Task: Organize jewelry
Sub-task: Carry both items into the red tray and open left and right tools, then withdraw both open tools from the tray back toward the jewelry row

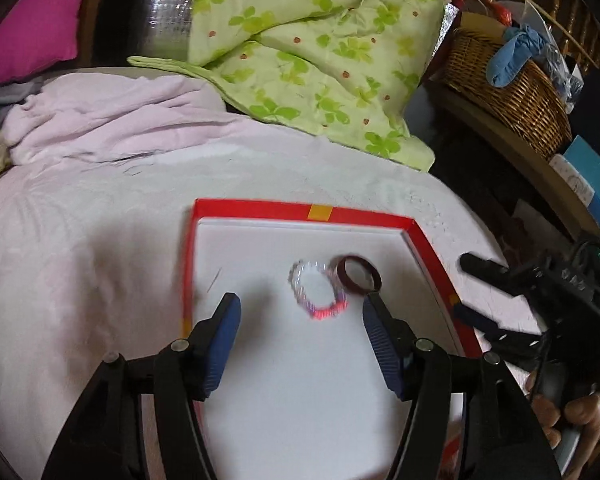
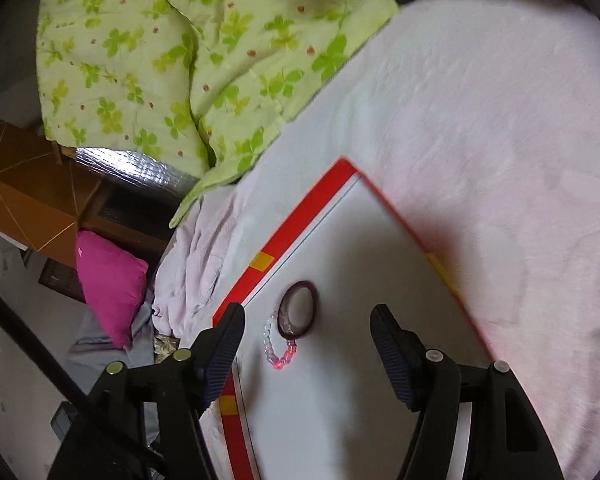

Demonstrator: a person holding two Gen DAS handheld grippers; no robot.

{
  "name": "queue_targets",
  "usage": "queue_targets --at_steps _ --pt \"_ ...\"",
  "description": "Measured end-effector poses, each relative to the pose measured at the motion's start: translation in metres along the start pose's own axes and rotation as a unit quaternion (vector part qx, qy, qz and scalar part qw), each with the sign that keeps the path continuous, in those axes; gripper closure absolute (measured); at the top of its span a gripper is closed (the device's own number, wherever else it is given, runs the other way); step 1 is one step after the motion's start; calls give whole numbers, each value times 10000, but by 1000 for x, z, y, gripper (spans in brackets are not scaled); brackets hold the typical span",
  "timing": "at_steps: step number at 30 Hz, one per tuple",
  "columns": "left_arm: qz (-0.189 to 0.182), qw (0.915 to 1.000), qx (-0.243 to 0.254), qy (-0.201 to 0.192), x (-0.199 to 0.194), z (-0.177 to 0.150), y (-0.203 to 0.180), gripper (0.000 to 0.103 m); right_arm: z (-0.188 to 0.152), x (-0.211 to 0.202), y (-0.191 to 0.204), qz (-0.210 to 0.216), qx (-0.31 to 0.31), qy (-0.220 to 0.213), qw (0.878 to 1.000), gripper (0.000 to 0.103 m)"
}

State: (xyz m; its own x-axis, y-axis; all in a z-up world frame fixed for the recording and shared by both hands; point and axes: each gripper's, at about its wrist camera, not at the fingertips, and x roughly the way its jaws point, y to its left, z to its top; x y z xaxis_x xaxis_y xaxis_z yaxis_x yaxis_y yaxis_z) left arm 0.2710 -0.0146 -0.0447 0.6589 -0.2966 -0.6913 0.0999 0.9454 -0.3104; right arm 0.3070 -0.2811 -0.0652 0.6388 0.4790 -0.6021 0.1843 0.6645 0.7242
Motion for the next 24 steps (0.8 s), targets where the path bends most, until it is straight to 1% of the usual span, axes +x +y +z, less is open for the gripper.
queue_targets --at_steps 2,5,8,12,16,20,21,24 --pt "231 9997 109 5 -14 -9 -6 33 -4 -17 4 -79 -117 -107 9998 34" --pt "523 9980 362 -62 -35 -23 -14 28 -14 -46 10 5 -295 -248 9993 34" --pt "814 9947 620 -123 -57 -43 -18 28 -27 -72 12 -8 -538 -340 9980 34" --pt "1068 9905 854 -117 -79 -74 -16 28 -48 -105 0 -44 -635 -377 9973 34" --pt "1253 9876 942 -29 -97 -105 -6 28 -70 -130 -26 -58 -333 -298 9990 34" --pt "1267 9873 955 -35 -116 -128 -2 28 -87 -151 -38 -34 -163 -188 9997 34" --pt "1283 9867 997 -58 -119 -132 -2 27 -89 -154 -36 -23 -197 -160 9997 34" --pt "1399 9821 1256 -69 -125 -143 -3 24 -103 -165 -23 -91 -661 -97 9977 34"
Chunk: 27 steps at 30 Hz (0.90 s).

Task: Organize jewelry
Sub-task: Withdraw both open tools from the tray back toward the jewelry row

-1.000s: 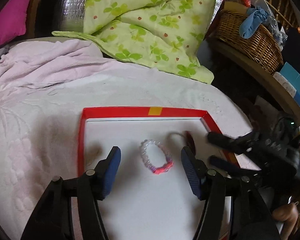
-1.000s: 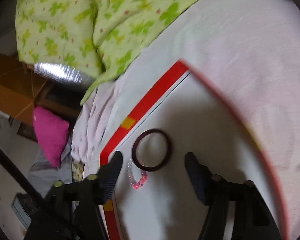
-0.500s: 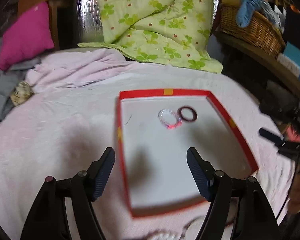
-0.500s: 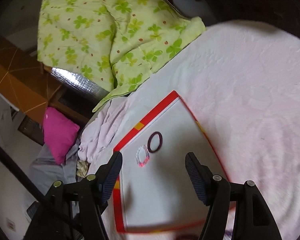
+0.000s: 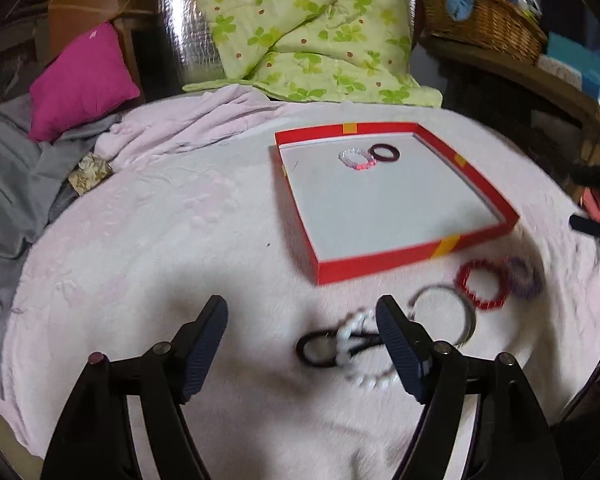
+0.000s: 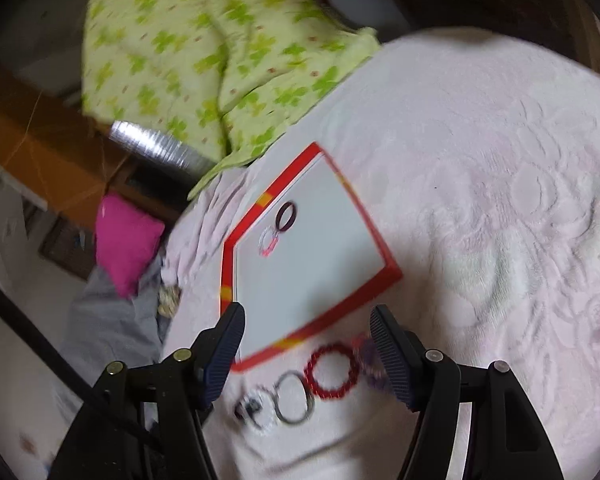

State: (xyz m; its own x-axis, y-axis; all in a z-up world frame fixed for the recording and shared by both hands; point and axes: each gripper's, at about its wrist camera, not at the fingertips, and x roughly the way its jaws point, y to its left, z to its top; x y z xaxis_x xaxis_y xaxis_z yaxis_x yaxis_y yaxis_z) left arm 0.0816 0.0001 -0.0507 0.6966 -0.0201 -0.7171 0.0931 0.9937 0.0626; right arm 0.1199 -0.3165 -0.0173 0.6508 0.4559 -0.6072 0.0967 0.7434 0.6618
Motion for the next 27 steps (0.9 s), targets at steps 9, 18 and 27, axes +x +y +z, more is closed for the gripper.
queue_targets --at_steps 9,18,27 --pt "294 9984 416 240 15 -6 9 24 -17 30 -14 -427 -249 561 9972 34" --pt "280 9970 512 501 29 -5 5 24 -4 37 -31 -585 -9 603 9965 34" --pt "235 9955 674 623 36 -5 -10 24 1 42 -52 -500 134 872 9948 42"
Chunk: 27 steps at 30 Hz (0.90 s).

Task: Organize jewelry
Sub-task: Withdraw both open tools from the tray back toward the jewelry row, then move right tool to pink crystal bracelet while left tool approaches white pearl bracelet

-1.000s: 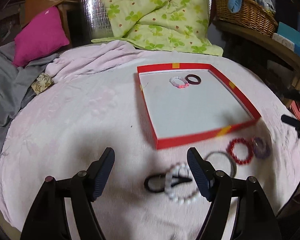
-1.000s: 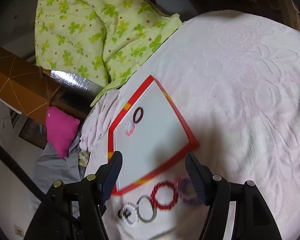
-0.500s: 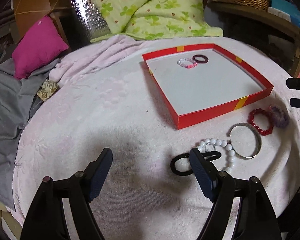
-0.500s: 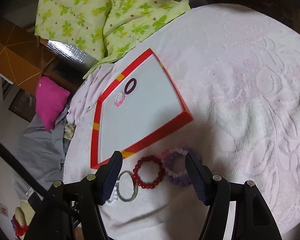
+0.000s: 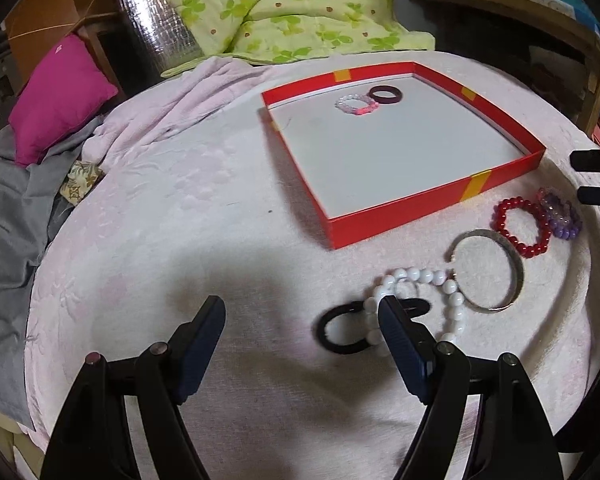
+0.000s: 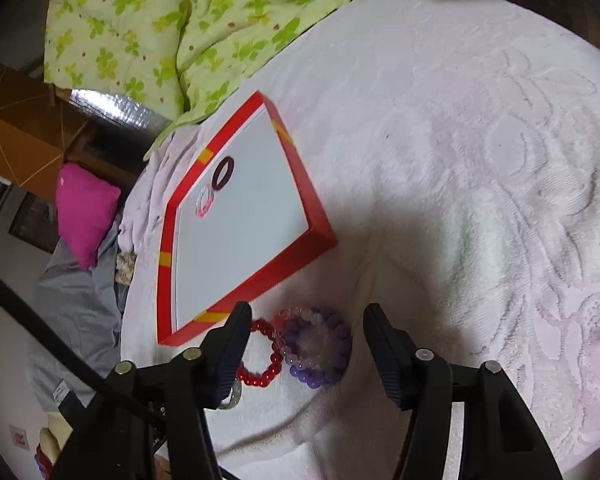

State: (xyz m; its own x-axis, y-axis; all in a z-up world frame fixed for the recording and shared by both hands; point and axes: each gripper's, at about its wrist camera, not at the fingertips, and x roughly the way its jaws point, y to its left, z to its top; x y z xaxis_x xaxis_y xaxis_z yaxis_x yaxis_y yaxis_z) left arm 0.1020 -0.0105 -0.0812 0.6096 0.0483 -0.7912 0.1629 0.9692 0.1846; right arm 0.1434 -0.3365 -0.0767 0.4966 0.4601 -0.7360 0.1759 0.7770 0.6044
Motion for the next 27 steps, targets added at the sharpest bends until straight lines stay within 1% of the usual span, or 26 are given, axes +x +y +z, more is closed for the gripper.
queue_targets --at_steps 1,3,5,8,10,11,13,15,17,19,21,25,27 --pt "-27 10000 10 -11 -1 1 -3 24 0 2 1 14 -22 44 10000 44" --pt "-136 9999 64 -60 -2 3 -10 24 -2 8 4 14 -103 138 9999 53" --pt "-208 9996 140 -105 -3 4 -17 24 -3 14 8 -101 -210 159 9996 57" --pt "-291 9992 229 -149 -4 8 -27 24 -4 24 17 -440 -516 108 9976 63" --pt "-369 9989 243 -161 -5 10 -32 24 -3 30 19 -626 -649 117 9959 68" --pt "-397 9988 244 -166 -5 11 -33 24 -3 34 20 -737 -748 127 9944 73" --pt "-449 9985 264 -187 -6 12 -35 24 -4 35 23 -874 -956 85 9915 75" --pt "-468 9983 291 -176 -5 12 -34 24 -6 38 29 -1086 -1247 47 9862 77" --pt "-427 9985 304 -167 -4 13 -31 24 -8 38 32 -1189 -1377 22 9833 77" --pt "-373 9989 232 -137 -2 14 -20 24 -8 36 31 -1272 -1369 -35 9824 85" --pt "-303 9994 121 -73 1 14 -8 24 -6 33 29 -1230 -1289 -92 9840 88" --pt "-148 9997 -160 79 7 10 18 24 -3 28 24 -1184 -1198 -155 9856 90" --pt "-102 9993 -320 139 10 8 31 24 -2 22 23 -1066 -1138 -199 9876 90"
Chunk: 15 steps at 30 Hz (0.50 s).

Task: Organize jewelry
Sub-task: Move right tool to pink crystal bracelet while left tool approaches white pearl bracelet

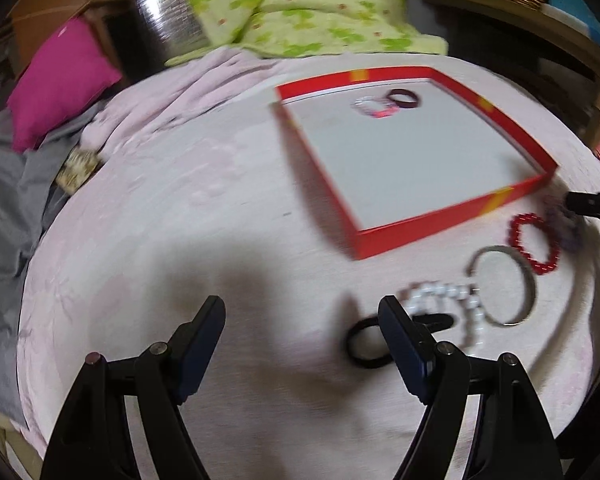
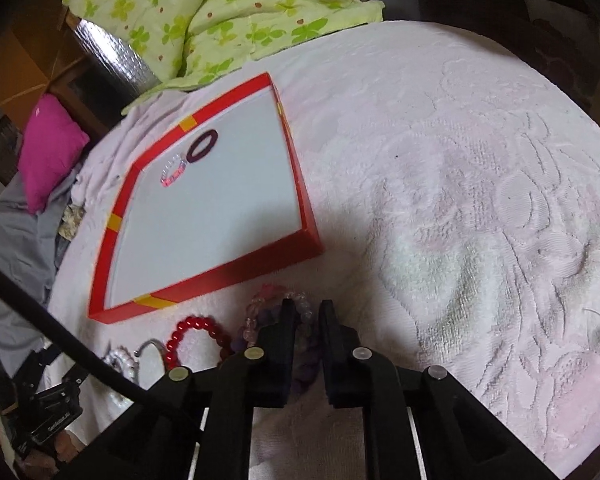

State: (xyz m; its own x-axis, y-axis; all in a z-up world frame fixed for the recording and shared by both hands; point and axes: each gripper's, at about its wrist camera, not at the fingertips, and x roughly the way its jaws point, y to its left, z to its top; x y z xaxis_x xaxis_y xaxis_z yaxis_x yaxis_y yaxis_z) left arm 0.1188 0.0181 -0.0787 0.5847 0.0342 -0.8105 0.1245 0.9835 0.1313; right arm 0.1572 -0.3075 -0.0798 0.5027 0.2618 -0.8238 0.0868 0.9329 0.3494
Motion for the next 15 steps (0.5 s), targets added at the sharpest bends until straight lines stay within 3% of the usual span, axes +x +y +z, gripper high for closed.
queue_targets --at_steps 7,11,15 --pt "-304 9995 -95 31 -1 -6 6 24 -1 -7 -5 300 214 -9 9993 90" --pt "-709 9970 239 -213 -15 -7 -8 24 -1 -6 -5 330 284 -1 9990 90" --pt "-803 9959 384 -148 -11 -7 -17 24 -2 -6 -8 369 349 43 9987 90"
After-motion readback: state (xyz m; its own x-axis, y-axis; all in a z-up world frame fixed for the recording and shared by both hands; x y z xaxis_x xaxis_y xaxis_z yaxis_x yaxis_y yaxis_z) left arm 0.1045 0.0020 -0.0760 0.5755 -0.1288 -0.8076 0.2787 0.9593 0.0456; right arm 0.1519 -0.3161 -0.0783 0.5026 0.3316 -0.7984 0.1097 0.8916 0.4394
